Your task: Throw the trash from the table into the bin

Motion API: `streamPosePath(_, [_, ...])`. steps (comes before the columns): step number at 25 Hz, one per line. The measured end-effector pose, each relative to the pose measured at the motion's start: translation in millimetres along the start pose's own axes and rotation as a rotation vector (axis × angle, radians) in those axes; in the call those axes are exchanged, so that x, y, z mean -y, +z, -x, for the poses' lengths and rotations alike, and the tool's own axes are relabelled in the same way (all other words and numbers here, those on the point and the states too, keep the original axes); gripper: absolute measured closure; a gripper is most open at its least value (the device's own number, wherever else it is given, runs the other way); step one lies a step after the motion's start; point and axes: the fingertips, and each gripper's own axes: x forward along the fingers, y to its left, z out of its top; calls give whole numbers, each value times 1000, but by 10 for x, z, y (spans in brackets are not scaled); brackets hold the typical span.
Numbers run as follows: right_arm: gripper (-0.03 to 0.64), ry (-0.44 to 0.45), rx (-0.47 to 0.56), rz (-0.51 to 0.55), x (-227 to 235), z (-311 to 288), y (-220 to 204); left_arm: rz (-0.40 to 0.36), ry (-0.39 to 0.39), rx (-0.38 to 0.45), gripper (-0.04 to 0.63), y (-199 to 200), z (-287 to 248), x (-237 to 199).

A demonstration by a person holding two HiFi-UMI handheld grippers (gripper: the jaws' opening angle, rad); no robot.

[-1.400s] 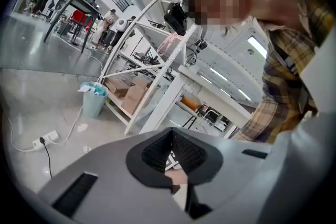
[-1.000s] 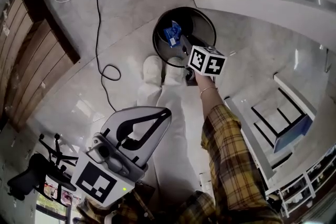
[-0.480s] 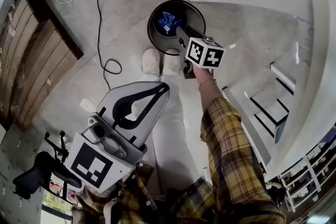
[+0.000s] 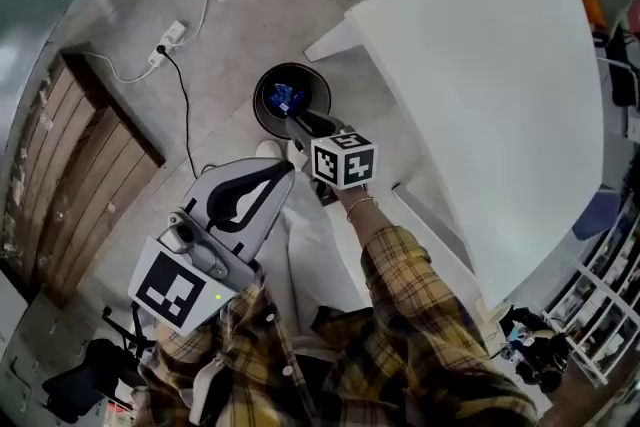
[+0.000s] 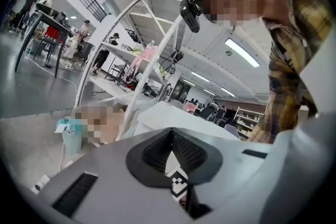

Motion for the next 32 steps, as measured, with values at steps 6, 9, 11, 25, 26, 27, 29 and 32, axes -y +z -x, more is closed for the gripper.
streamPosePath(6, [522, 88, 172, 119, -925, 1110, 676, -104, -95, 84, 589, 887, 90, 513])
streamPosePath(9, [531, 78, 351, 119, -1179, 1850, 1144, -159, -153, 115, 589, 1222, 55, 814])
streamPosePath(11, [544, 47, 477, 115, -1289, 2355, 1384, -191, -191, 122, 589, 1380, 35, 1018])
streamPosePath(25, [604, -221, 916, 137, -1138, 5390, 1280, -341, -462, 78, 589, 1595, -559, 3010])
streamPosePath(26, [606, -236, 937, 134, -1081, 5590, 1214, -351, -476, 77, 589, 1565, -621, 3191])
streamPosePath(27, [607, -252, 954, 134, -1026, 5780, 1143, -361, -489, 76, 589, 1529, -682, 3372])
streamPosePath(29, [612, -281, 973, 138, -919, 6111, 997, -375, -514, 75, 589, 1443, -800, 3715])
streamPosePath(32, [615, -336, 990, 163, -773, 6525, 776, -391, -546, 71, 589, 1288, -969, 4171])
